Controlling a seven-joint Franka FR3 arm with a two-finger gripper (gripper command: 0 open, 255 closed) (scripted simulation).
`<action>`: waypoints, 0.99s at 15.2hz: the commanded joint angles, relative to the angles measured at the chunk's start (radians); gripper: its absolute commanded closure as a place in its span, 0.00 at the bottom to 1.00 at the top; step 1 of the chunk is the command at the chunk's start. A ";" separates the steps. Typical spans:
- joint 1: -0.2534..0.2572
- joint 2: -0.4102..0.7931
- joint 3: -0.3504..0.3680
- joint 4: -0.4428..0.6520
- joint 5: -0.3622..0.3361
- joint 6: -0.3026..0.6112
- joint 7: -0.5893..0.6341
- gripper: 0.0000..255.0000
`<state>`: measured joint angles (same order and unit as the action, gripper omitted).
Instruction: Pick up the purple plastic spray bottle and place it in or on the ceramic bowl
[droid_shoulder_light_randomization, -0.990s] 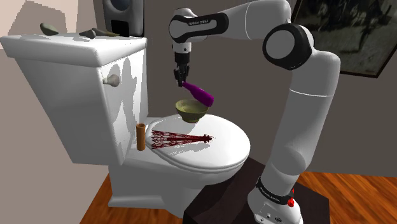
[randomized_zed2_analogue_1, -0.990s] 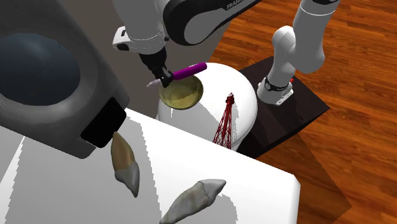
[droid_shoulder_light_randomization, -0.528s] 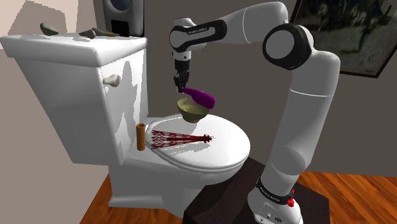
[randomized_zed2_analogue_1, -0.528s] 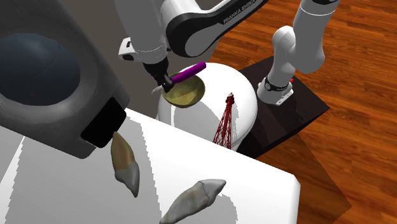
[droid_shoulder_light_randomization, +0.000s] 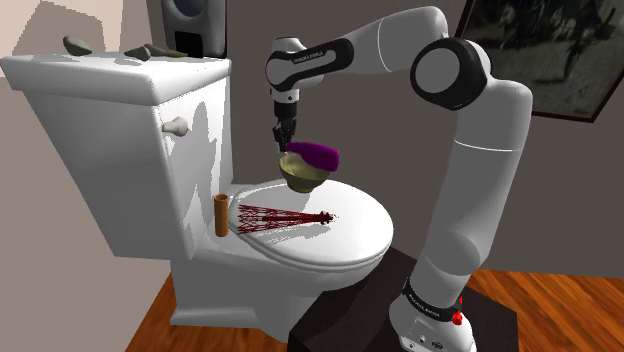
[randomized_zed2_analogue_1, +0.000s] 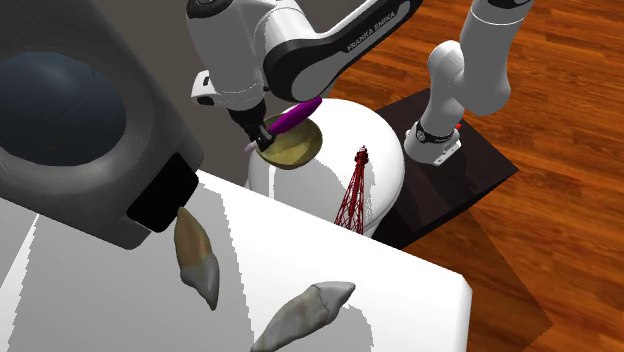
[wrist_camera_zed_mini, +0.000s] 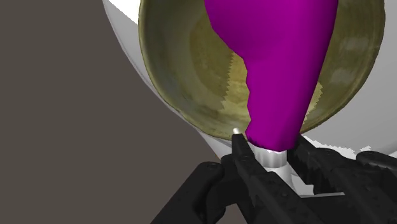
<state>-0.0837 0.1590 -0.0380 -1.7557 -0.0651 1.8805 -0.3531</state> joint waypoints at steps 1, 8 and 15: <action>0.000 0.000 0.000 0.000 0.000 0.000 0.000 1.00; 0.000 0.000 0.000 0.000 0.000 0.000 0.000 0.00; 0.004 -0.006 0.003 0.119 0.002 -0.125 -0.002 0.00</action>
<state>-0.0800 0.1551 -0.0354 -1.6408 -0.0635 1.7621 -0.3545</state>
